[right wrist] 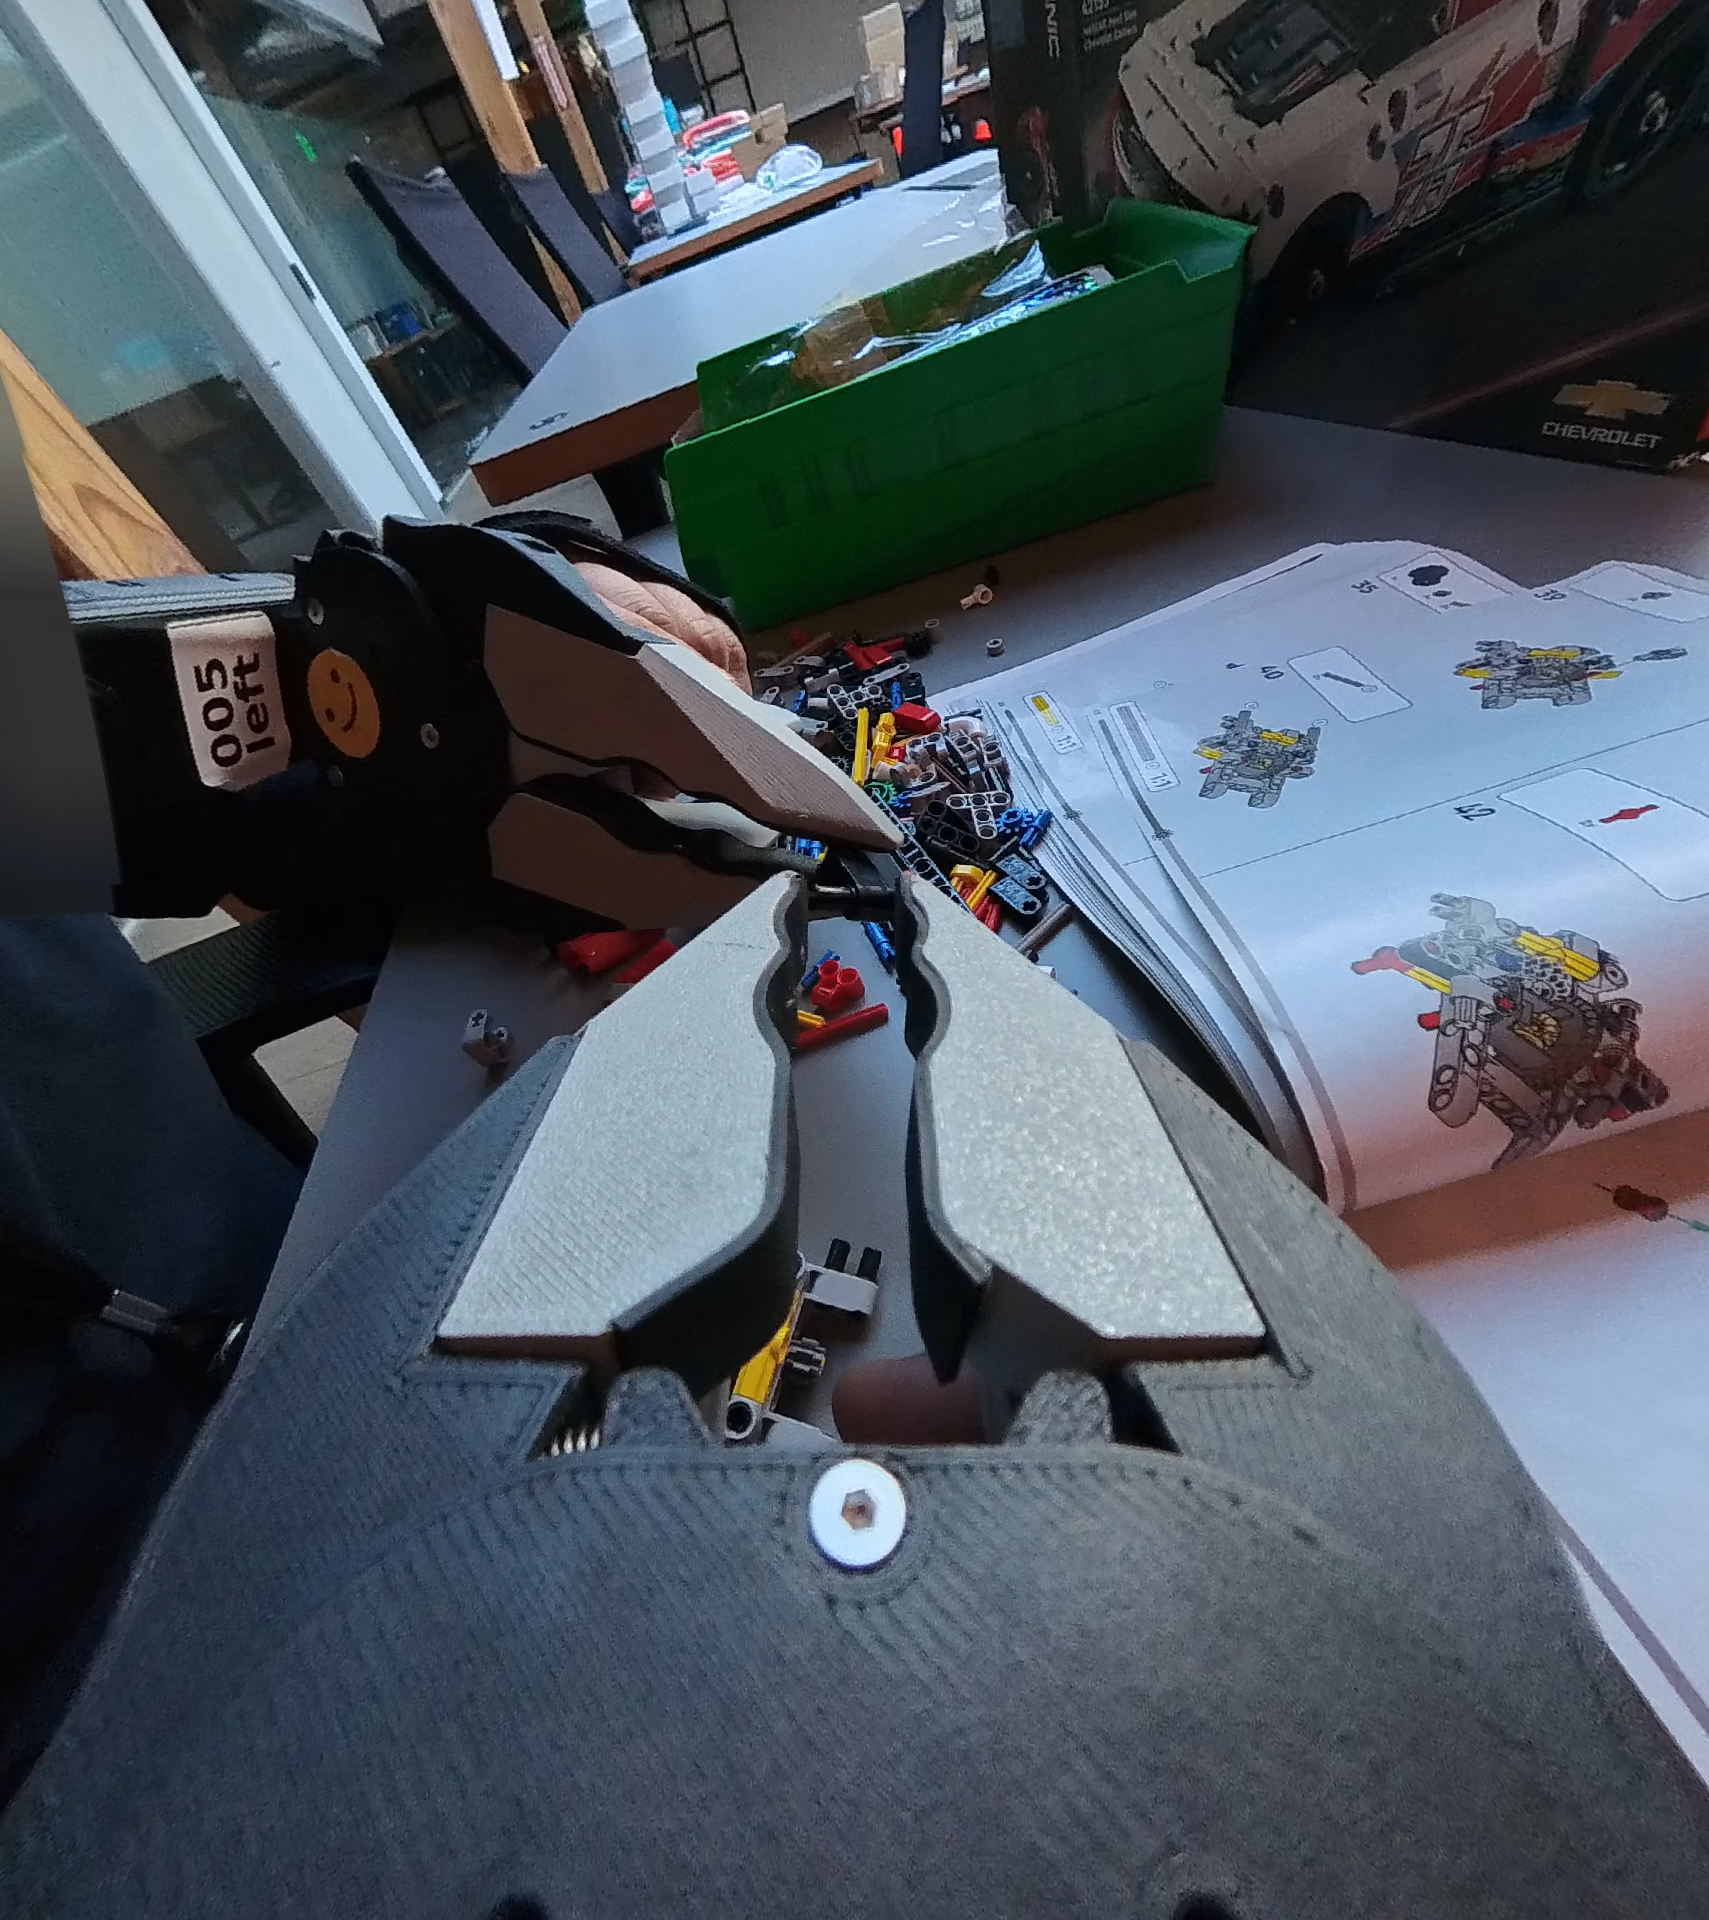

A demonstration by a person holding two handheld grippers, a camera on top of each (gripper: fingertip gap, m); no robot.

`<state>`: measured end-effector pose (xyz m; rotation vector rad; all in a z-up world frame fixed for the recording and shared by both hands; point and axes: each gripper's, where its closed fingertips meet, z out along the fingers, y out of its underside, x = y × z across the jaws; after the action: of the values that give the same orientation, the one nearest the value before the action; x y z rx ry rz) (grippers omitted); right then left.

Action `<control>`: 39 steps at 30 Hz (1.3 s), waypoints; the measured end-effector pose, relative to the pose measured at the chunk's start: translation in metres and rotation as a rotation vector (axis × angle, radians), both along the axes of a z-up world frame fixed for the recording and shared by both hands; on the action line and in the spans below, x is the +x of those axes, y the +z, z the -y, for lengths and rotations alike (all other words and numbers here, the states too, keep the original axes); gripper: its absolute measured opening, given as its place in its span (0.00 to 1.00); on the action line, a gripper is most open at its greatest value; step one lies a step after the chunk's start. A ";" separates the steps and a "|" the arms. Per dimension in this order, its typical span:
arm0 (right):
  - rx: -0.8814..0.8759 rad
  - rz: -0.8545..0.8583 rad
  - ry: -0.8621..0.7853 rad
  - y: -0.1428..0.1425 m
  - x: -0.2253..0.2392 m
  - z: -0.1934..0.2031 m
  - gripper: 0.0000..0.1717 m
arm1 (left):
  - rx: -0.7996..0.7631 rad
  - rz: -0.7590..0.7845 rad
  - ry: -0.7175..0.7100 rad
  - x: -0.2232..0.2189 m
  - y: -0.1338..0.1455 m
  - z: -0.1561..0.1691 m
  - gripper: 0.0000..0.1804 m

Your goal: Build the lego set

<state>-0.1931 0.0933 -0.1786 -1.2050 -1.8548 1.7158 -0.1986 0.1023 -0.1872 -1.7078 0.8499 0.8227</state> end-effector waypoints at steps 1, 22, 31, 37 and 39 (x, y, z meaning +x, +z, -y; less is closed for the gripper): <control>0.002 0.000 0.003 0.000 0.000 0.000 0.08 | -0.001 -0.001 -0.002 0.001 0.000 0.000 0.03; -0.390 -0.004 0.169 0.036 0.018 0.011 0.04 | 0.204 -0.068 -0.149 0.022 0.034 0.012 0.03; -0.307 -0.021 0.183 0.033 0.022 0.012 0.13 | 0.205 -0.074 -0.158 0.026 0.034 0.012 0.03; -0.254 -0.066 0.190 0.035 0.026 0.015 0.08 | 0.207 -0.076 -0.158 0.027 0.034 0.013 0.03; -0.247 -0.068 0.185 0.035 0.025 0.015 0.08 | 0.201 -0.076 -0.155 0.026 0.033 0.012 0.03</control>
<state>-0.1680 0.0781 -0.1438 -1.0728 -1.8035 2.1116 -0.1722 0.0898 -0.1541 -1.4243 0.9069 0.8424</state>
